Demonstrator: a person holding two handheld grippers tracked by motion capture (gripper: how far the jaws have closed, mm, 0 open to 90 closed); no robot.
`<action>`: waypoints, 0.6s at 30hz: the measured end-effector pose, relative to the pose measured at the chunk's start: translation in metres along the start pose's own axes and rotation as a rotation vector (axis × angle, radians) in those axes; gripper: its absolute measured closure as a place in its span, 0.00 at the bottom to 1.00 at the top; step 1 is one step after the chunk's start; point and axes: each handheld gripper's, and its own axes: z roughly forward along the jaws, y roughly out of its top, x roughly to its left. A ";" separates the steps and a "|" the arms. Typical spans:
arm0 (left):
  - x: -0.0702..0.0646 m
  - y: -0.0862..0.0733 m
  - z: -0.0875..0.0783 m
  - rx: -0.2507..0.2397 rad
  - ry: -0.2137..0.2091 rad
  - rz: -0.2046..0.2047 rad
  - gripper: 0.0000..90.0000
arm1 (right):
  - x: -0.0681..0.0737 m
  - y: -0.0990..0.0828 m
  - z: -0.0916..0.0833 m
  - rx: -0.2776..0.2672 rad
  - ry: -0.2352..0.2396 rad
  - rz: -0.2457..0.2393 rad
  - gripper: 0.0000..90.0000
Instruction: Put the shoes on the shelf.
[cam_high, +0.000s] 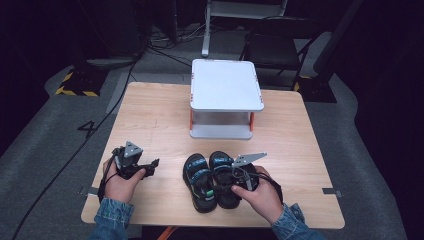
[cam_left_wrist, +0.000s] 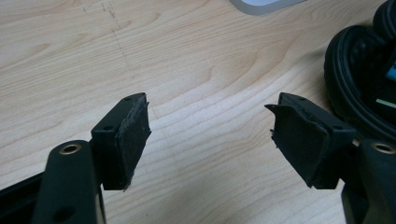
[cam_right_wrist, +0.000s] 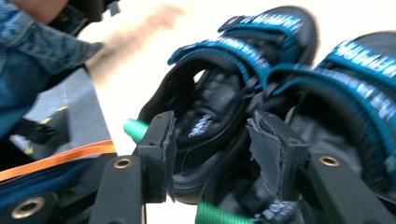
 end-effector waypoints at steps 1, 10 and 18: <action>0.000 -0.001 -0.001 -0.004 0.005 -0.005 0.31 | 0.003 0.002 -0.003 0.000 -0.016 -0.010 0.57; 0.002 -0.011 -0.006 0.007 0.014 -0.016 0.31 | 0.000 0.004 0.009 0.033 -0.056 0.036 0.51; 0.001 -0.017 -0.010 0.014 0.023 -0.023 0.31 | 0.003 0.001 0.034 0.061 -0.150 -0.012 0.44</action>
